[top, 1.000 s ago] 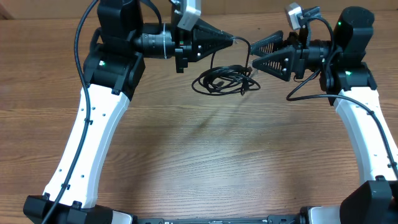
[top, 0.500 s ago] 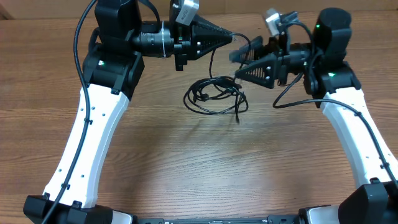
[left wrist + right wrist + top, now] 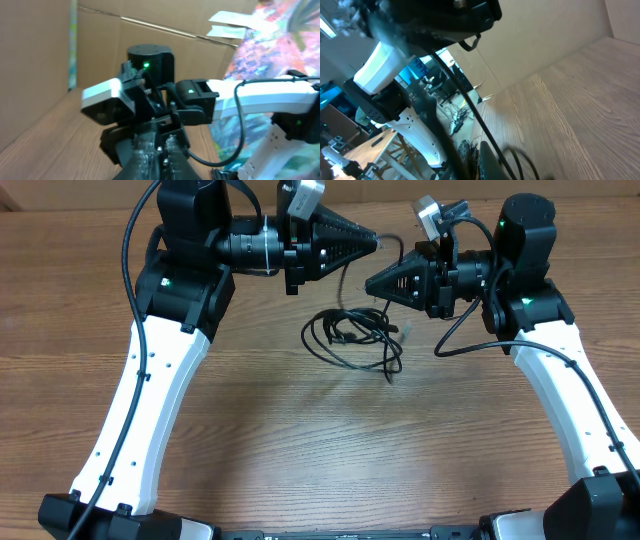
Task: Untangle cables
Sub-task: 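Reach the right gripper down onto the cable pile and grasp it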
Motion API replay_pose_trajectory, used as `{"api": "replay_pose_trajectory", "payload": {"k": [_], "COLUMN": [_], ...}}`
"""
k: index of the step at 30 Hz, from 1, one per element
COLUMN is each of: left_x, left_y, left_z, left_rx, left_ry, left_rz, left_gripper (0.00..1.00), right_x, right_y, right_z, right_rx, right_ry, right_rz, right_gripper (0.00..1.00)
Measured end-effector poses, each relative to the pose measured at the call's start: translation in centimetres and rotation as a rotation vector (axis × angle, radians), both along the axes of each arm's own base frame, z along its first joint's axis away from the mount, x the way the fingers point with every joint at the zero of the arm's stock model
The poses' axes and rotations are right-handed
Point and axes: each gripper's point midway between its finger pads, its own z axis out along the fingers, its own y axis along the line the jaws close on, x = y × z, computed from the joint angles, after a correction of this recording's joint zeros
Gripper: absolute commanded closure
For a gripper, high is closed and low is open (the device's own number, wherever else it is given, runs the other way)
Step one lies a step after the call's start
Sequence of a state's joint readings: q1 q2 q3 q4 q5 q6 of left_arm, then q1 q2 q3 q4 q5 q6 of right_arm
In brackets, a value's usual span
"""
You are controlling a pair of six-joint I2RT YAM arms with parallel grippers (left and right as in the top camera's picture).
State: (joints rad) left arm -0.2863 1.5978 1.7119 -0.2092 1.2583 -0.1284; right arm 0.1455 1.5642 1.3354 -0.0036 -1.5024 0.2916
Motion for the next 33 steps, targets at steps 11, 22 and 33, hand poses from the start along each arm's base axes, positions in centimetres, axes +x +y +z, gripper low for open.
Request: {"api": "replay_pose_trajectory", "payload": {"k": [11, 22, 33], "left_x": [2.9, 5.2, 5.8], "left_y": [1.5, 5.6, 6.4], "left_z": [-4.5, -8.9, -9.7], "left_rx": [0.129, 0.260, 0.296], "left_ry": [0.201, 0.364, 0.364], "left_rz": [0.213, 0.423, 0.479], "left_gripper": [0.00, 0.02, 0.01], "right_x": [-0.4, 0.2, 2.4], "right_y": [-0.1, -1.1, -1.7], "right_z": [1.6, 0.7, -6.6], "right_rx": [0.018, -0.009, -0.175], "right_ry": [-0.080, 0.161, 0.615], "right_rz": [0.032, 0.000, -0.277], "right_gripper": [0.96, 0.56, 0.49]}}
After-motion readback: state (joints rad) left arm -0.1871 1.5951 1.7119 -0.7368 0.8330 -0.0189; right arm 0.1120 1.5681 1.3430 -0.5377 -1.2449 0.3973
